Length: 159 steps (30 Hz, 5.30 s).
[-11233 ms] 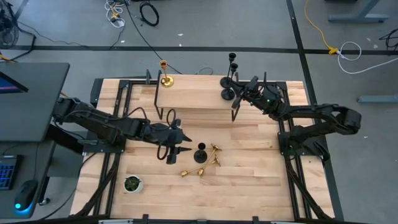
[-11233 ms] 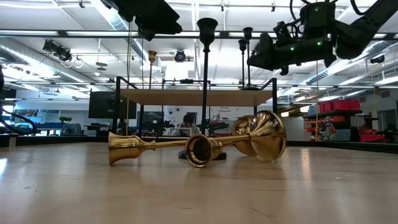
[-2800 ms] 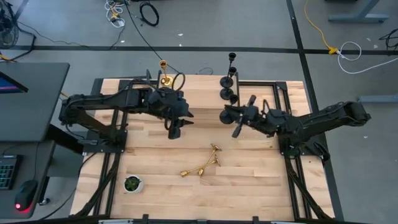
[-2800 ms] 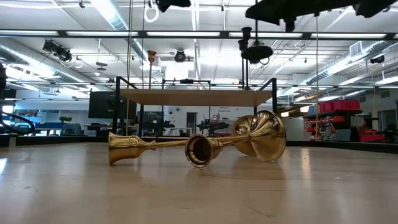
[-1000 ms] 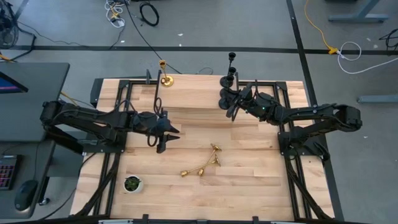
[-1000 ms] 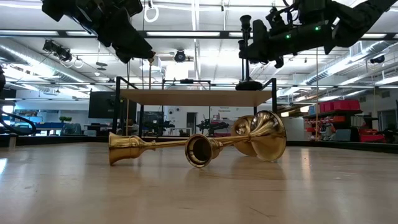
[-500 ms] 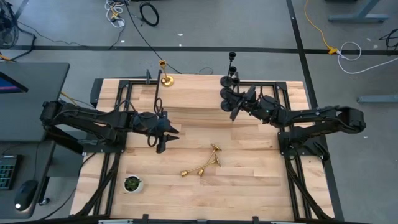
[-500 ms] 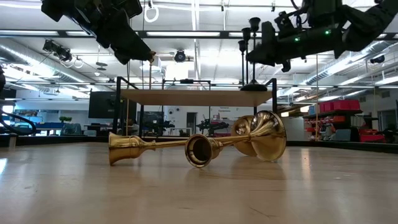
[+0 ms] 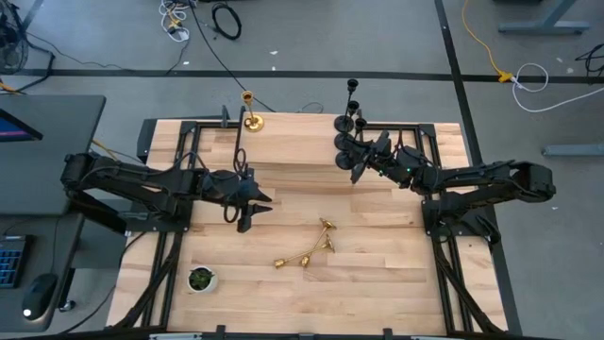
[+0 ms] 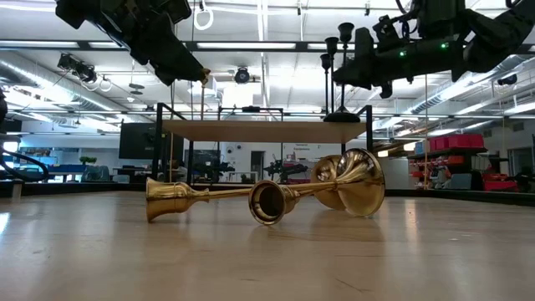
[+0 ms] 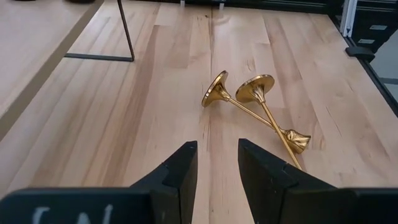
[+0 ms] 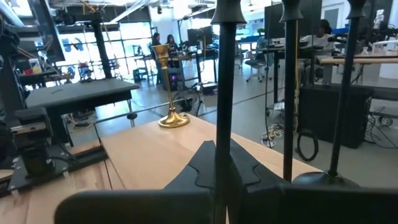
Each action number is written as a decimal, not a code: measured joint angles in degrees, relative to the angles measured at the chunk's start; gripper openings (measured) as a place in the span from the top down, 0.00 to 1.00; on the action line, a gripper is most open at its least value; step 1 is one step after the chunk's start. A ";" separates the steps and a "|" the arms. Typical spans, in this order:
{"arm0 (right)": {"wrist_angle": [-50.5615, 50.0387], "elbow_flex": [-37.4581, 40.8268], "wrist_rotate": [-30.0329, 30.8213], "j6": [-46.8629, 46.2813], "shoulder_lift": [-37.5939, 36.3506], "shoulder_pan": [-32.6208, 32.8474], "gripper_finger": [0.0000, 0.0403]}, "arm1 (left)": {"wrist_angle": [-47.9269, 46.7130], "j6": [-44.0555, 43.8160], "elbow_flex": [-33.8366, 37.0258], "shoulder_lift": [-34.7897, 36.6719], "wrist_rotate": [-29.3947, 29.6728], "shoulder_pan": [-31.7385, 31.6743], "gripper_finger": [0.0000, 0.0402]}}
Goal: Pick & Place candle stick holders
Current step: Put the black candle holder on the shelf aligned with the other black candle holders, then put the left gold candle holder on the shelf aligned with the other gold candle holder
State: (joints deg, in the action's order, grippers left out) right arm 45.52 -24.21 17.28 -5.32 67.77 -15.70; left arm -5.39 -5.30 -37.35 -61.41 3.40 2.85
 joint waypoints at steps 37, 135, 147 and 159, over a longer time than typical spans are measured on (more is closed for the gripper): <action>3.00 -0.02 -1.71 5.25 -1.73 0.07 0.47 | 0.00 0.04 -0.02 -0.04 0.00 0.00 0.71; -58.36 -50.42 -8.34 1.18 47.36 36.47 0.63 | -2.60 0.59 0.38 -0.04 0.00 0.00 0.71; -58.30 -50.40 -6.86 1.28 48.75 35.43 0.63 | -2.76 0.59 0.38 -0.04 0.00 0.02 0.71; -58.64 -50.42 -10.36 1.29 51.61 34.03 0.66 | -2.99 0.59 0.38 -0.04 0.00 0.02 0.71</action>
State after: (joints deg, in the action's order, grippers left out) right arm -13.13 -74.63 6.92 -4.03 119.37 18.33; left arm -8.38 -4.71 -36.97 -61.45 3.40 2.87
